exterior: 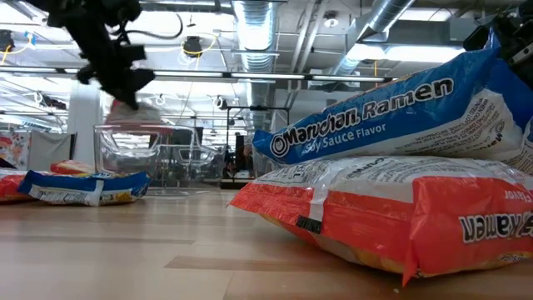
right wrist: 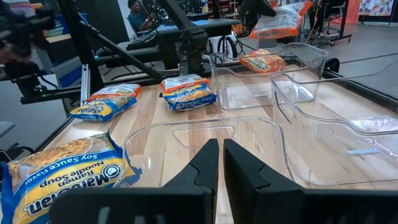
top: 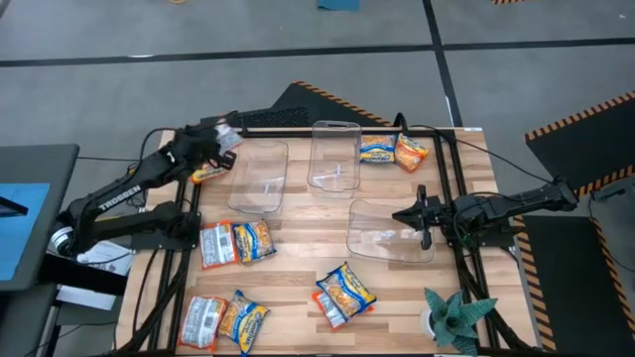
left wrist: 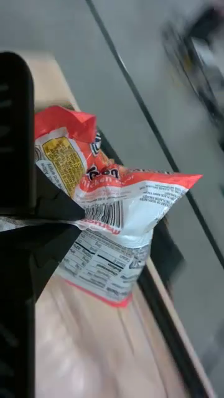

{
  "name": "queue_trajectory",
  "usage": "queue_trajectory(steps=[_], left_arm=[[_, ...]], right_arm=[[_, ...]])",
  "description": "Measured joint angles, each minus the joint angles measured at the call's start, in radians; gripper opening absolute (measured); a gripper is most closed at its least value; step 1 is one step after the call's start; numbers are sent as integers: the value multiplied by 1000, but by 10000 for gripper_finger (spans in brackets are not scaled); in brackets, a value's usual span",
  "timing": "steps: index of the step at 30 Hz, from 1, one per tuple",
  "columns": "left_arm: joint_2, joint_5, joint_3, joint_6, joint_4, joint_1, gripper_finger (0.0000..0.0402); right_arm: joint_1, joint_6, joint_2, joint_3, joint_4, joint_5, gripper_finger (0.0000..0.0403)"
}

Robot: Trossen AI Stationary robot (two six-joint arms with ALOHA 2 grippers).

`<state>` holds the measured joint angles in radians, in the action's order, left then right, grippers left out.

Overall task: Sort Maruchan noodles
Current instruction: Put the orange bag into the left transparent bin

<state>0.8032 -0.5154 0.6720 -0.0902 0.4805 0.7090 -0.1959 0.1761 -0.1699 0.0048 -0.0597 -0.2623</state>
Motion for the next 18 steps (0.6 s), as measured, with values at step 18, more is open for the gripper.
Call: queue_trajectory(steps=[18], left_arm=[[193, -6, 0, -80, -93, -486, 0]], right_arm=[[0, 0, 0, 0, 0, 0, 49]])
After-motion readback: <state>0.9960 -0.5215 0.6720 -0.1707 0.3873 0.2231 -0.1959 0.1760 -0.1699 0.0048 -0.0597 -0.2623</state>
